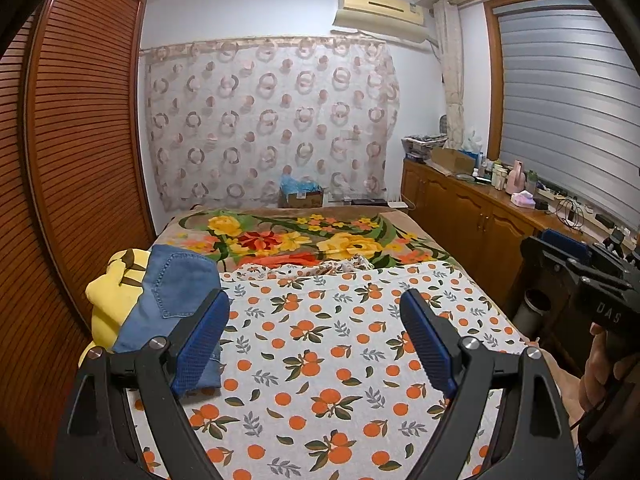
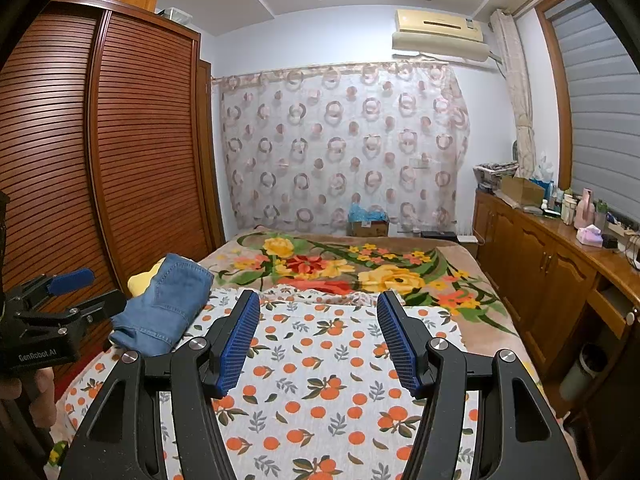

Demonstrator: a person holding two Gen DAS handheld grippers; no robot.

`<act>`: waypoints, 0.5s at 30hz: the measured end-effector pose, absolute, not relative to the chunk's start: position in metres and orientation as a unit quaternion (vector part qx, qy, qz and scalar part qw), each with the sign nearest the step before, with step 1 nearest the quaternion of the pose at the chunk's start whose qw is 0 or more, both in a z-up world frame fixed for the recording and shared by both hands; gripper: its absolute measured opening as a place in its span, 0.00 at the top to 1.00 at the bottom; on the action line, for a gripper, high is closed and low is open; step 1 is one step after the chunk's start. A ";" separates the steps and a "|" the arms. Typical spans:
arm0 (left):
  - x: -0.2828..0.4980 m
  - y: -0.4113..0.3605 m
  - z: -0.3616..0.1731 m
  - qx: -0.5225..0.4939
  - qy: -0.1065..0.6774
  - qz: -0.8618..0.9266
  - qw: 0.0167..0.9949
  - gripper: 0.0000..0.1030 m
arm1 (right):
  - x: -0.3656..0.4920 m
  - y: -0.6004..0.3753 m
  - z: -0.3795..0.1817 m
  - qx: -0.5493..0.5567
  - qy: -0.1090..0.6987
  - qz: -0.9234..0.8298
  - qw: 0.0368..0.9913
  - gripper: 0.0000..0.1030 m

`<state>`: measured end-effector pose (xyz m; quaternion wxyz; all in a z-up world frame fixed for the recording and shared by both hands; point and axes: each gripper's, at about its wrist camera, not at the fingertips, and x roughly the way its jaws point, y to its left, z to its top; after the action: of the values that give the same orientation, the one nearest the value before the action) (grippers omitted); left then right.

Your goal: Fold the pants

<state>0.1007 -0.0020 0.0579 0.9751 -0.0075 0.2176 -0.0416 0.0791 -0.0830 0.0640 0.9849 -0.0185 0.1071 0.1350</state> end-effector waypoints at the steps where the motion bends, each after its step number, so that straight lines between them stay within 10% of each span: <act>1: 0.101 -0.002 0.058 -0.008 0.218 -0.042 0.975 0.15 | 0.079 -0.083 0.064 -0.018 0.107 0.135 0.985 0.39; 15: 0.102 0.006 0.065 -0.012 0.214 -0.039 0.976 0.15 | 0.080 -0.085 0.064 -0.018 0.107 0.134 0.985 0.39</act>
<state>0.1016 0.0063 0.0647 0.9761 -0.0116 0.2135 -0.0390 0.0798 -0.0849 0.0645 0.9850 -0.0181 0.1075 0.1340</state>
